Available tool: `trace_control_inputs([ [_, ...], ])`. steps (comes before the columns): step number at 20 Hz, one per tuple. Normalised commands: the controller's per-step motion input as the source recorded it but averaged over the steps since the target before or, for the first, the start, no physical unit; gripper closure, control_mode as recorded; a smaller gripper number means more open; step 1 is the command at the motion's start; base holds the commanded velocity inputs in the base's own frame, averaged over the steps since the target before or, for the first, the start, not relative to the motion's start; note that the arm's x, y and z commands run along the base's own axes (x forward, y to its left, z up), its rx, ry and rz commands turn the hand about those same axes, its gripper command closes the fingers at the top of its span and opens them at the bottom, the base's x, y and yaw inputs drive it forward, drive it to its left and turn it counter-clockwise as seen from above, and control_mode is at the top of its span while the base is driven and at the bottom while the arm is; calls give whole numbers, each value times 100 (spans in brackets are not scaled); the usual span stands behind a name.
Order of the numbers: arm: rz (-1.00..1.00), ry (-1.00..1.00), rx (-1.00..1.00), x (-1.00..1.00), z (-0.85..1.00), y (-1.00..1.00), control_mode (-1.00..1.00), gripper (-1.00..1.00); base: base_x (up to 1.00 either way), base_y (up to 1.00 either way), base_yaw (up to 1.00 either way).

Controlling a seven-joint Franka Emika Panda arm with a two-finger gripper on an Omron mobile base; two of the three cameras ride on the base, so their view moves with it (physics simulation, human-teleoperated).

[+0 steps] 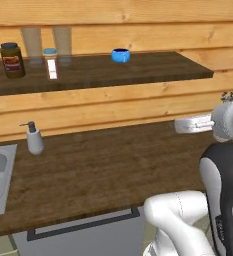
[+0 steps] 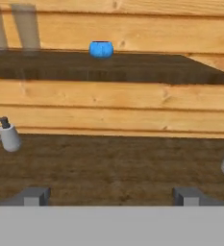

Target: Gather all objects into one cabinet and sort the glasses and bowls to opposite sides.

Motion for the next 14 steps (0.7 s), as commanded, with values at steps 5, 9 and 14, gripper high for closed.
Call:
trace_control_inputs([
  [5, 0, 10, 28, -93, 94, -6, -100, -100, 0, 0, 0],
  [9, 0, 9, 28, -72, 100, 0, -100, -100, 0, 0, 0],
  [14, -1, 4, 9, 0, 85, -4, -100, -100, 0, 0, 0],
])
